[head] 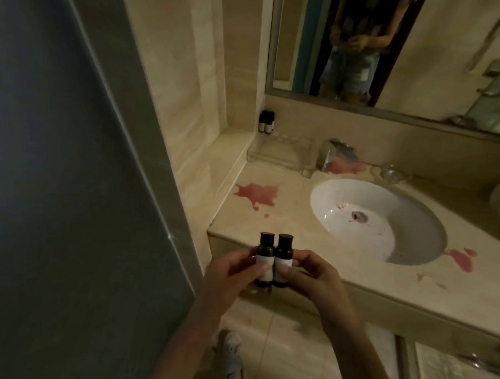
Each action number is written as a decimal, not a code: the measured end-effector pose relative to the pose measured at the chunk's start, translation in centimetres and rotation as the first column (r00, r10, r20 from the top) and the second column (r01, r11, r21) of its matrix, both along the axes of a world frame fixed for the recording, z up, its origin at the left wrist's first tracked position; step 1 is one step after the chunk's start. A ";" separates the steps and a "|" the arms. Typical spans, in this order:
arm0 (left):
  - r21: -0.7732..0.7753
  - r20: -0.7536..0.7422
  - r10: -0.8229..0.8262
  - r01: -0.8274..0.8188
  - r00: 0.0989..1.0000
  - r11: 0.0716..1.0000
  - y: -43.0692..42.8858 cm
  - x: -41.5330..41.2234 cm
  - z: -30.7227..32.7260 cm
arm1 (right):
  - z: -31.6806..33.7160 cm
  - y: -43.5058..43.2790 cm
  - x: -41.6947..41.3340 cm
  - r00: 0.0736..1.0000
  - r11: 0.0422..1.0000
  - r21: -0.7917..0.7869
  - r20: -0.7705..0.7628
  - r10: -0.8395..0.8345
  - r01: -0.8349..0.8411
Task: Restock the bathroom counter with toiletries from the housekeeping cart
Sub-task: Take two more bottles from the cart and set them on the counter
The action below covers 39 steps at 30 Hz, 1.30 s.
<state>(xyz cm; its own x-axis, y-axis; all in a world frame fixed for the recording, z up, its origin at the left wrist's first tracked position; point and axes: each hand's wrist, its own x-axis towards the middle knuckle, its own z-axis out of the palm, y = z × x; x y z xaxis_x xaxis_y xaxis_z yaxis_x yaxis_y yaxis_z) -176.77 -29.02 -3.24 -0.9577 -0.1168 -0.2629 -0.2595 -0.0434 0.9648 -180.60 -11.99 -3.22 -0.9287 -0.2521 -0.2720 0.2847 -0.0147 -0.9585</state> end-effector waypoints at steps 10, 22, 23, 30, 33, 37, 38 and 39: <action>0.081 -0.141 0.007 0.004 0.990 0.997 -6.6 -16.6 2.3 | 3.3 -6.7 -16.2 0.992 0.998 0.042 -0.120 -0.048 0.053; 0.086 -0.078 -0.041 0.047 0.996 0.995 -7.9 -26.6 1.1 | 2.2 -8.5 -24.8 0.991 0.991 0.049 -0.062 -0.118 0.121; 0.105 -0.073 -0.035 0.043 0.997 0.994 -7.9 -27.4 1.2 | 2.1 -8.6 -25.7 0.991 0.992 0.046 -0.063 -0.116 0.119; 0.082 -0.078 0.059 -0.053 0.995 0.995 -8.1 -34.0 1.0 | 1.7 -9.4 -33.0 0.992 0.994 0.004 -0.069 -0.106 0.107; 0.074 -0.088 0.102 -0.095 0.991 0.993 -7.7 -37.3 0.4 | 1.0 -9.5 -36.4 0.993 0.995 -0.023 -0.054 -0.102 0.101; 0.104 -0.058 0.223 -0.216 0.973 0.971 -6.8 -41.4 -1.1 | -0.8 -9.4 -41.9 0.996 0.996 -0.004 -0.024 -0.085 0.085; 0.102 -0.041 0.254 -0.249 0.966 0.963 -6.4 -42.3 -1.6 | -1.4 -9.2 -43.5 0.996 0.996 -0.003 -0.015 -0.094 0.094; 0.101 -0.021 0.279 -0.276 0.960 0.956 -6.2 -43.3 -2.2 | -2.0 -9.0 -45.1 0.994 0.994 -0.005 -0.018 -0.105 0.105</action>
